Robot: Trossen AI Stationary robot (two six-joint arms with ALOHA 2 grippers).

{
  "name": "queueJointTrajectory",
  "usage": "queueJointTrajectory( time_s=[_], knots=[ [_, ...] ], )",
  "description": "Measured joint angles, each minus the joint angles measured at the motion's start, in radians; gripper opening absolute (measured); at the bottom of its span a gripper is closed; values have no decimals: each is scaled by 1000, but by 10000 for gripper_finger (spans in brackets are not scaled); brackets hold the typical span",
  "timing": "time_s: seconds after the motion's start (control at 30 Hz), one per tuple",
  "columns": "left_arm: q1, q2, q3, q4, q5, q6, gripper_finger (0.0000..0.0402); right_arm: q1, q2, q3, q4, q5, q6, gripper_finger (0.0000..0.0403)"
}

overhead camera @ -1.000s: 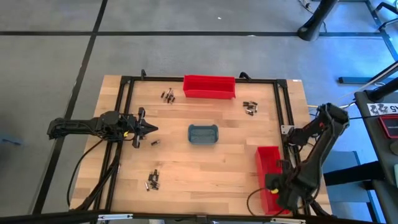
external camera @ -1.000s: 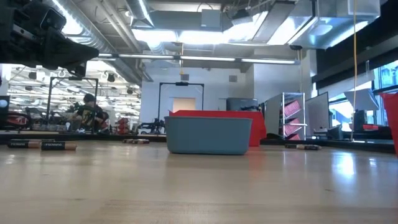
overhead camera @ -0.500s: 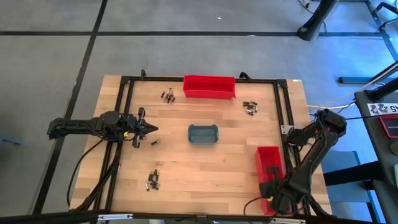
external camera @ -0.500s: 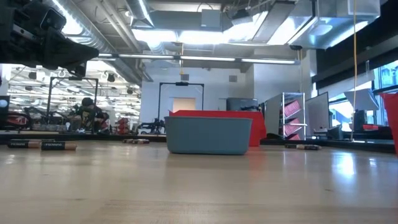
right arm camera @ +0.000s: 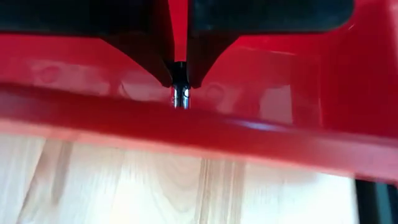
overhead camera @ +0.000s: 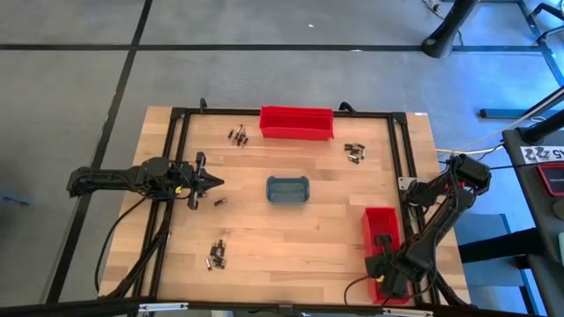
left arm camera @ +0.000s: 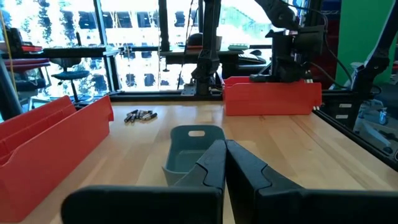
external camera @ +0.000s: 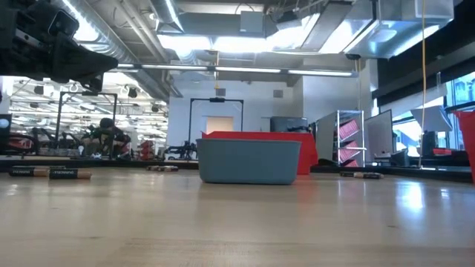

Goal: Sort batteries
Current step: Put the silver battery into the bottom red bin

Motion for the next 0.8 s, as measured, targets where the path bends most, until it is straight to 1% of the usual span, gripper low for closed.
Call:
queueJointTrajectory(
  time_s=[0.17, 0.27, 0.4, 0.47, 0.63, 0.73, 0.8],
  knots=[
    [0, 0, 0, 0, 0, 0, 1, 0, 0, -39, 61, 3, 0, 18],
    [0, 0, 0, 0, 0, 0, 1, 0, 0, -45, 65, 8, 4, 24],
    [0, 0, 0, 0, 0, 0, 1, 0, 0, -45, 66, 30, 28, 42],
    [0, 0, 0, 0, 0, 0, 1, 0, 0, -45, 66, 59, 53, 59],
    [0, 0, 0, 0, 0, 0, 1, 0, -1, -45, 61, 62, 58, 120],
    [0, 0, 0, 0, 0, 0, 1, 0, -1, -15, 20, 59, 59, 156],
    [0, 0, 0, 0, 0, 0, 1, 0, -1, 29, -42, 60, 60, 173]
  ],
)
